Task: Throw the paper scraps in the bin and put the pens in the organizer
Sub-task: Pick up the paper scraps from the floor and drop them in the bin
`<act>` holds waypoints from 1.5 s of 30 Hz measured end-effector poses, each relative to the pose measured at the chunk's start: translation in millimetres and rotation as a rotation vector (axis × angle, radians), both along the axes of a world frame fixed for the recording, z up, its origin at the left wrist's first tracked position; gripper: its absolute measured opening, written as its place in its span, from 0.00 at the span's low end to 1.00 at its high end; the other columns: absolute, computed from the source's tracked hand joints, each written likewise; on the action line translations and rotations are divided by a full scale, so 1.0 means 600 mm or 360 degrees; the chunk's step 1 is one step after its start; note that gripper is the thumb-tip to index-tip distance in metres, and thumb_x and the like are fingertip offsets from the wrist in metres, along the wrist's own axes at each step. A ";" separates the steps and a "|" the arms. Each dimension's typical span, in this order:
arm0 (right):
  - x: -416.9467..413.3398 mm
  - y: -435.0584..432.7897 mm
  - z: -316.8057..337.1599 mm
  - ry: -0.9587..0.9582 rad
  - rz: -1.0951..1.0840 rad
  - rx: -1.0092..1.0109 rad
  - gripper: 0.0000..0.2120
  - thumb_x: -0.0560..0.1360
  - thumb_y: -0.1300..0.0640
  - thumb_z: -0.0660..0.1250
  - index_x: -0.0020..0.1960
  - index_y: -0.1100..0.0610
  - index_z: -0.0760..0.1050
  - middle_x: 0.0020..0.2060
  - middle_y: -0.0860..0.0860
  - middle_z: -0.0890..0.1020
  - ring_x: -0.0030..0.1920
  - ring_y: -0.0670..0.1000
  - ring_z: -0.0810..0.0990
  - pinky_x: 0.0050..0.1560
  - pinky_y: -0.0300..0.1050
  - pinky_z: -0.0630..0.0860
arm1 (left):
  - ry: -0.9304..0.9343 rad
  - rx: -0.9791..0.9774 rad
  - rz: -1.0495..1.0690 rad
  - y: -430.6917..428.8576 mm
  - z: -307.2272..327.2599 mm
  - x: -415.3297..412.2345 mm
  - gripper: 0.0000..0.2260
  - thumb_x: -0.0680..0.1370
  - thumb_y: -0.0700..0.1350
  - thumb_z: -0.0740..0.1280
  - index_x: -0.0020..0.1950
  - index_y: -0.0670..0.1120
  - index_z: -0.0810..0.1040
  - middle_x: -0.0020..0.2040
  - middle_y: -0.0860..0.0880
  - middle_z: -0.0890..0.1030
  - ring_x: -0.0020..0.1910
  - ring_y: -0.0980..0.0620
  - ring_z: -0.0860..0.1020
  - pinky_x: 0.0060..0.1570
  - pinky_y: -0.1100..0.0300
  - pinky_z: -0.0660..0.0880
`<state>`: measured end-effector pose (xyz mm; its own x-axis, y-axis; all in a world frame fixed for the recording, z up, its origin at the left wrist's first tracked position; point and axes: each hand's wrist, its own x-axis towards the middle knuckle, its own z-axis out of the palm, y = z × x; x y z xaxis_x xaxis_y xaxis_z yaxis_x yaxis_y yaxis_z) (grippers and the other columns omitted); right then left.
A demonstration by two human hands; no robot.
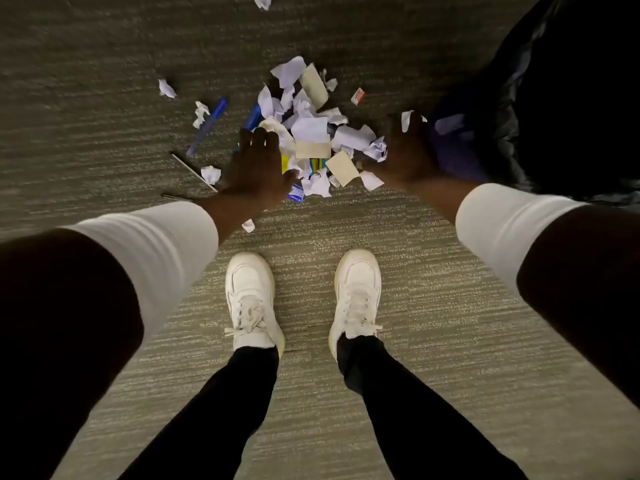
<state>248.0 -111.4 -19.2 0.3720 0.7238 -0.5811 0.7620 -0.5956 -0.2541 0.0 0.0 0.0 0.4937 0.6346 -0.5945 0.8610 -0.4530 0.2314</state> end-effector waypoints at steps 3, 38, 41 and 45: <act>0.008 0.006 -0.041 -0.0045 -0.0074 -0.0006 0.51 0.66 0.28 0.72 0.79 0.53 0.60 0.78 0.66 0.62 0.78 0.72 0.60 0.77 0.63 0.64 | -0.0007 0.0036 0.0137 0.002 -0.040 -0.001 0.36 0.76 0.60 0.73 0.75 0.41 0.66 0.77 0.34 0.64 0.78 0.30 0.60 0.66 0.35 0.73; -0.097 0.011 -0.001 0.0058 -0.0079 0.0528 0.17 0.68 0.66 0.78 0.54 0.53 0.86 0.52 0.57 0.83 0.49 0.60 0.84 0.48 0.48 0.81 | -0.0382 0.0048 0.0338 0.005 0.007 0.008 0.06 0.73 0.40 0.78 0.47 0.37 0.88 0.47 0.37 0.87 0.47 0.38 0.85 0.50 0.53 0.77; -0.096 -0.003 0.060 0.0027 -0.0235 0.0497 0.17 0.67 0.64 0.81 0.54 0.53 0.87 0.52 0.56 0.84 0.47 0.58 0.85 0.47 0.39 0.76 | -0.0334 -0.0059 0.0445 0.001 0.070 0.038 0.11 0.74 0.44 0.78 0.53 0.41 0.88 0.53 0.40 0.88 0.53 0.42 0.85 0.56 0.55 0.76; -0.083 -0.021 0.165 0.0070 -0.0550 0.0667 0.13 0.68 0.59 0.80 0.53 0.51 0.88 0.48 0.55 0.85 0.43 0.57 0.86 0.44 0.41 0.79 | -0.0358 -0.0188 0.0608 -0.011 0.160 0.100 0.12 0.76 0.46 0.77 0.57 0.42 0.87 0.56 0.43 0.87 0.56 0.45 0.84 0.55 0.59 0.76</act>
